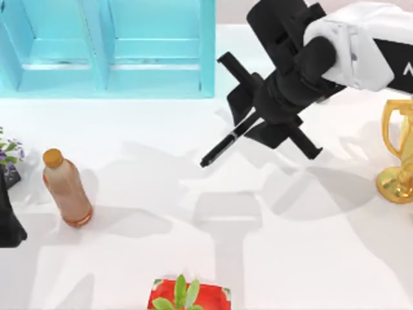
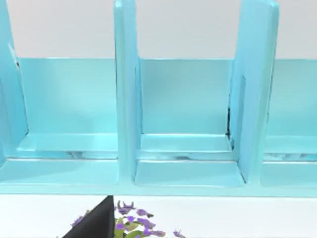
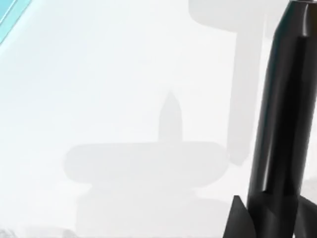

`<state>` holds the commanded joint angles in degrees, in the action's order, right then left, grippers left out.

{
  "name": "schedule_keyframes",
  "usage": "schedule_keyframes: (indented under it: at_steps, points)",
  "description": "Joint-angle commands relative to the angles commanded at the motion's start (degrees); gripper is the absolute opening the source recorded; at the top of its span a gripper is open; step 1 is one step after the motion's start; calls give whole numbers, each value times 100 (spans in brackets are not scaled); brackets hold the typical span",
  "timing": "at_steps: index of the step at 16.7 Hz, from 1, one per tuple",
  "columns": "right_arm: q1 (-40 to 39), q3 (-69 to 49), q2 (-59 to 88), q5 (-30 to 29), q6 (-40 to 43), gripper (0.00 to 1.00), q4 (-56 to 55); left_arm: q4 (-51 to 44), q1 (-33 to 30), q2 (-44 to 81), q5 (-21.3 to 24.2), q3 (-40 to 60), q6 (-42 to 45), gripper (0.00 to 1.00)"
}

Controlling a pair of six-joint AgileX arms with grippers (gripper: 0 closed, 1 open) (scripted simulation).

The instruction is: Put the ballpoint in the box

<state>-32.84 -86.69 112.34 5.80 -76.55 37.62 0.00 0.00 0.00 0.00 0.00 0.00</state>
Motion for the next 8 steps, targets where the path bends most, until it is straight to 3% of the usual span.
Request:
schedule_keyframes:
  at_steps: [4,8]
  points:
    - [134,-68,-160,26,-4,0,0,0,0,0,0,0,0,100]
    - [1004,-311,-933,199,179,0,65,0,0,0,0,0,0,100]
